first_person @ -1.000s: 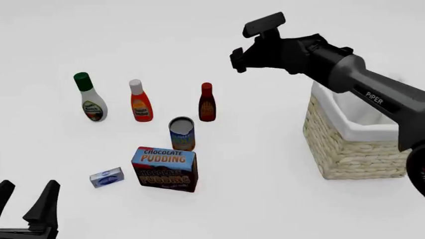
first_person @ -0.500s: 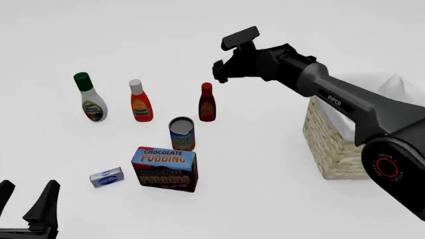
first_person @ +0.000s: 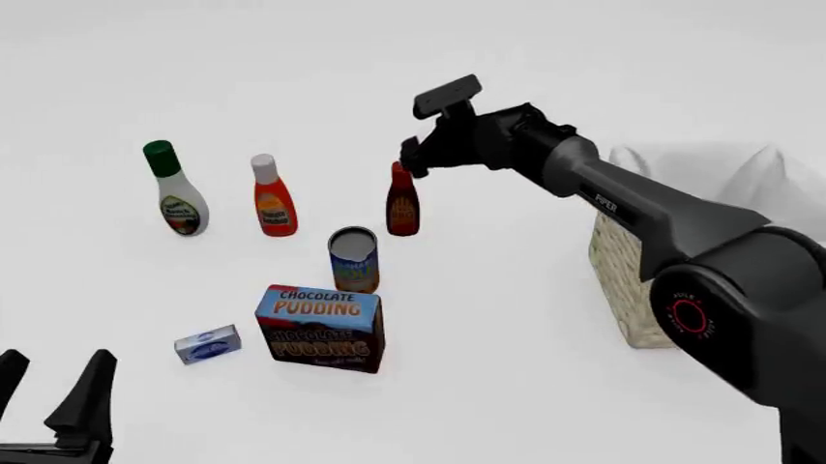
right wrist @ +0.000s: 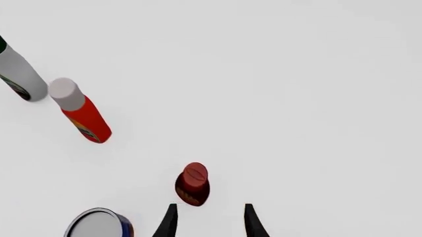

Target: Pick the bbq sauce and place it in the basket.

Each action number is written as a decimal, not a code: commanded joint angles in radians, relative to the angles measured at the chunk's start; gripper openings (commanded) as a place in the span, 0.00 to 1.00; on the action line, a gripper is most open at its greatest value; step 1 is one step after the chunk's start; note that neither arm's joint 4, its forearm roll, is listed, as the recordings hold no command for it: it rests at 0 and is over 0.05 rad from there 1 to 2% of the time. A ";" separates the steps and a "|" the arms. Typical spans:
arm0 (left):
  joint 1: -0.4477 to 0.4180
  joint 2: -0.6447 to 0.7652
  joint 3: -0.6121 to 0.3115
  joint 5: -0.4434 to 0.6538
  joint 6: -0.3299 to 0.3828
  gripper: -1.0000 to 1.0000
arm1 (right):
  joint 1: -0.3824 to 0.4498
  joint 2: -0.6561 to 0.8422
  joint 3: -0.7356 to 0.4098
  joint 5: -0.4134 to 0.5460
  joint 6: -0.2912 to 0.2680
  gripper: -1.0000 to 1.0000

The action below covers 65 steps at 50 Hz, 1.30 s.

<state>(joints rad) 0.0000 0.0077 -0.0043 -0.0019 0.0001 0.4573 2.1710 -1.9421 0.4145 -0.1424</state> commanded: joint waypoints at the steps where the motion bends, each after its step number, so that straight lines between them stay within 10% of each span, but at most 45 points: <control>1: 0.000 0.000 0.000 0.000 0.000 1.00 | 0.005 0.057 -0.048 0.016 0.001 1.00; 65: 0.000 0.000 0.000 0.000 0.000 1.00 | 0.034 0.301 -0.329 0.122 -0.002 1.00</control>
<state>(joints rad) -0.0001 0.0076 -0.0043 -0.0019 0.0001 0.4880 2.4383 -2.2304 0.5188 -0.1419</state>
